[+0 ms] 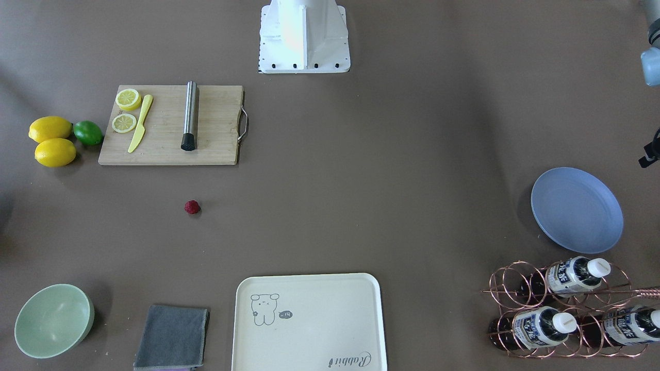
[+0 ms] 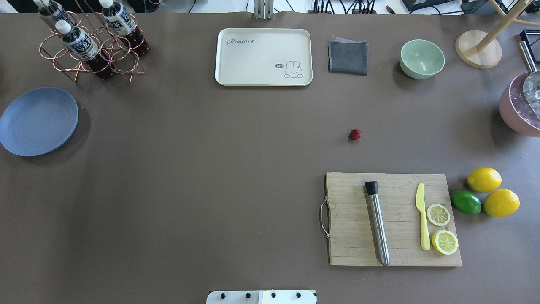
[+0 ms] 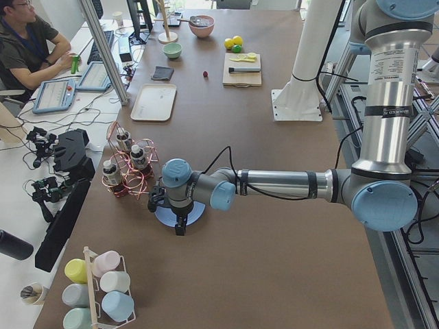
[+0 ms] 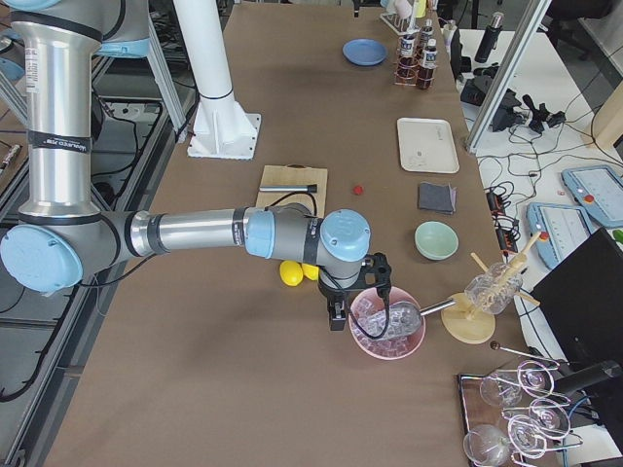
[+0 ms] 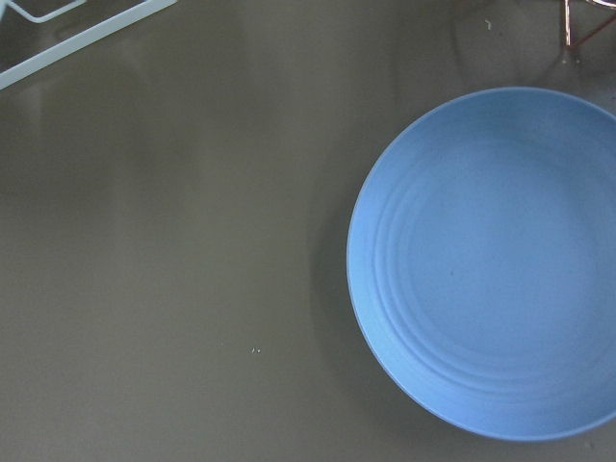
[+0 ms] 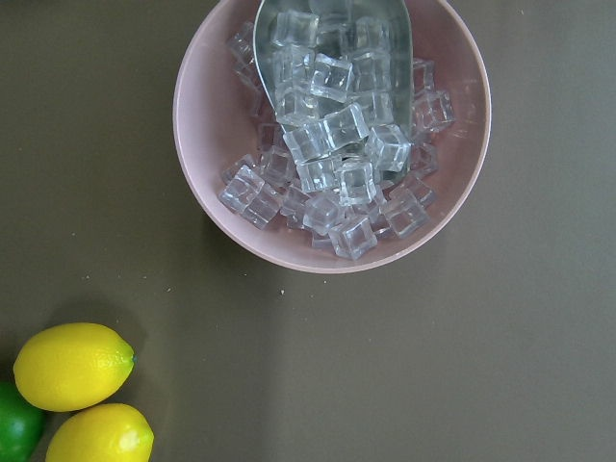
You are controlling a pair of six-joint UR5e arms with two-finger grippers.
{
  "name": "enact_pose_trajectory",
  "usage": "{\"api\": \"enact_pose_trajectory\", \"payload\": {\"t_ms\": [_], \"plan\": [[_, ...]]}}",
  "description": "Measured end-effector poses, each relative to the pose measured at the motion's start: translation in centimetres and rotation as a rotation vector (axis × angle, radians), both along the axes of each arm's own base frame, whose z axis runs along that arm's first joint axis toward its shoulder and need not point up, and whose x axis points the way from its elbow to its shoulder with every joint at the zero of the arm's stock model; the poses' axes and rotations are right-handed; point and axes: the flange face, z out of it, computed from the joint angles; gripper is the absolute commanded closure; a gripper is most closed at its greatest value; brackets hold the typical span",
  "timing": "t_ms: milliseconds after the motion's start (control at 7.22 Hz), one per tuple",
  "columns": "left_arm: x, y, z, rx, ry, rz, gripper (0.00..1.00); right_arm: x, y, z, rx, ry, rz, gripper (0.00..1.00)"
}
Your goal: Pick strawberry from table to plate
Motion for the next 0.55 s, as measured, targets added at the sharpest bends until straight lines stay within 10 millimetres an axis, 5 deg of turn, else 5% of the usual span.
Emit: {"api": "enact_pose_trajectory", "payload": {"t_ms": [277,554], "plan": [[3.1,-0.9,2.9,0.024,0.0,-0.016,0.03,-0.6,0.0,-0.2,0.013,-0.021,-0.01,0.0],[5.3,-1.1,3.6,0.026,0.006,-0.005,0.05,-0.9,0.5,0.0,0.028,-0.055,-0.012,0.0]]}}
